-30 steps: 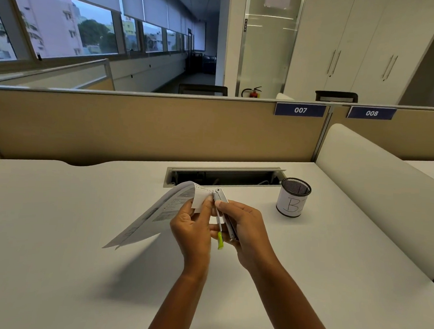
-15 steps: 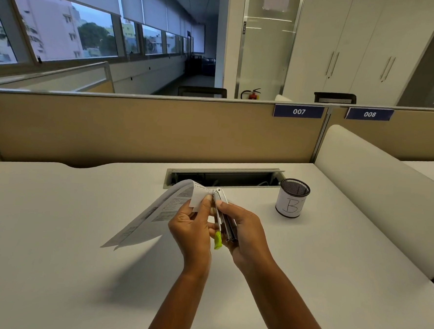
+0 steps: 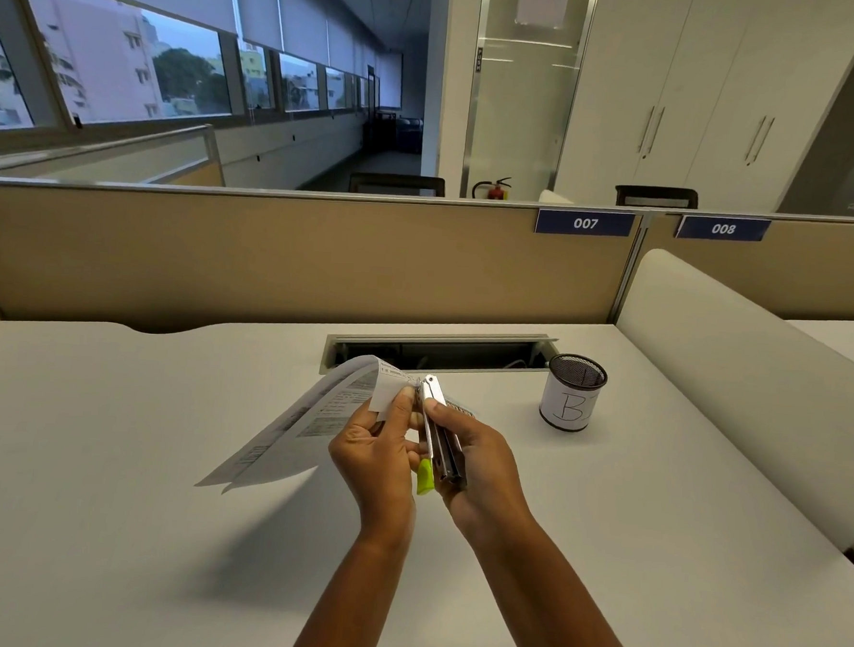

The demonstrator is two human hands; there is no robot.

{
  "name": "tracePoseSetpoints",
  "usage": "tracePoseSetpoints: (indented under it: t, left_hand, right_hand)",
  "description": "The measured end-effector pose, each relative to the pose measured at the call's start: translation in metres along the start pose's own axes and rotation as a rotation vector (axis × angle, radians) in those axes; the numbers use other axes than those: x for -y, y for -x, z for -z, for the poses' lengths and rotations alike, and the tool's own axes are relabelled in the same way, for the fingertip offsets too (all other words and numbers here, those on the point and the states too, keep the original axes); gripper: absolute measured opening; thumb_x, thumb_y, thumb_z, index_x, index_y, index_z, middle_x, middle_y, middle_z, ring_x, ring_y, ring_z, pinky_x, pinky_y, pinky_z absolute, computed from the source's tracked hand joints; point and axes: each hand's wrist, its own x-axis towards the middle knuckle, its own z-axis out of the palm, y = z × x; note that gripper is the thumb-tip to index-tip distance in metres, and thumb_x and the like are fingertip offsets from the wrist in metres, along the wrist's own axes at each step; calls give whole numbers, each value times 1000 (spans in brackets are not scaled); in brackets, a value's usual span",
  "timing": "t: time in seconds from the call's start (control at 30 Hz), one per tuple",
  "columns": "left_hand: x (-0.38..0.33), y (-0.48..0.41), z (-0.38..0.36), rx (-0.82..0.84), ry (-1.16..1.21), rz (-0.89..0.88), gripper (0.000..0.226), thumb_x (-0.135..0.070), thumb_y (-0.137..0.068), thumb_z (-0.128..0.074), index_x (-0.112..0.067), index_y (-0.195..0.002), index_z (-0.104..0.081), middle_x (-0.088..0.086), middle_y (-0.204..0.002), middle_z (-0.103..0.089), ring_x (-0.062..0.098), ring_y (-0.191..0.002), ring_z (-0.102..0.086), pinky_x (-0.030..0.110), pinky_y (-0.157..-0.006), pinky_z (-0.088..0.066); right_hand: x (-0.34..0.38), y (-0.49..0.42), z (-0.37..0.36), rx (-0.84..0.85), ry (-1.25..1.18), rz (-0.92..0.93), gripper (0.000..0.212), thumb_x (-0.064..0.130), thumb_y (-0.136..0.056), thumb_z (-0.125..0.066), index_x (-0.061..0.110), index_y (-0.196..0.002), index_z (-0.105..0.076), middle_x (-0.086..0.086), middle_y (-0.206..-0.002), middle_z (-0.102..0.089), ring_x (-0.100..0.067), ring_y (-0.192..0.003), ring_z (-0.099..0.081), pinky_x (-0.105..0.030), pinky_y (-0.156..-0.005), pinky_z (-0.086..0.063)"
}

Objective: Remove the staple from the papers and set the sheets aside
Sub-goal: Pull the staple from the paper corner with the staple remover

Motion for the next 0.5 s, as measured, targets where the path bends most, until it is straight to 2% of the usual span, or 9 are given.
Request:
tracePoseSetpoints:
  t: [0.1, 0.2, 0.37, 0.43, 0.5]
  left_hand:
    - [0, 1, 0, 7, 29, 12, 19, -15, -80, -61, -8, -97, -61, 27, -104, -63, 17, -55, -54, 9, -42, -49]
    - [2, 2, 0, 13, 49, 34, 15, -15, -80, -61, -12, -95, -60, 27, -102, -64, 14, -48, -54, 9, -42, -48]
    - [3, 2, -1, 10, 40, 69, 11, -15, -80, -61, -14, -91, -60, 27, -99, -64, 14, -50, -55, 10, -43, -49]
    - [3, 1, -1, 7, 41, 70, 11, -16, -80, -61, -12, -90, -61, 25, -97, -65, 20, -62, -61, 16, -48, -53]
    - [1, 0, -3, 7, 44, 87, 13, -18, -80, -61, -11, -91, -60, 18, -95, -66, 29, -76, -64, 28, -59, -57]
  right_hand:
    - [-2, 0, 1, -17, -11, -19, 17, 18, -87, -56, 21, -73, -65, 7, -53, -72, -15, -53, -68, -18, -48, -55]
    - [-3, 0, 2, -28, -21, -42, 15, 17, -86, -57, 20, -73, -64, 6, -51, -72, -13, -48, -68, -19, -48, -55]
    - [-3, -1, 5, -2, -4, -53, 14, 17, -86, -57, 18, -75, -65, 5, -52, -72, -13, -47, -67, -20, -49, -55]
    - [1, 0, 7, 28, 75, -22, 18, 18, -88, -55, 20, -73, -65, 6, -51, -71, -11, -46, -67, -17, -46, -55]
    - [3, 0, 8, 62, 188, 48, 19, 22, -90, -51, 19, -77, -65, 7, -56, -72, -9, -50, -68, -15, -47, -54]
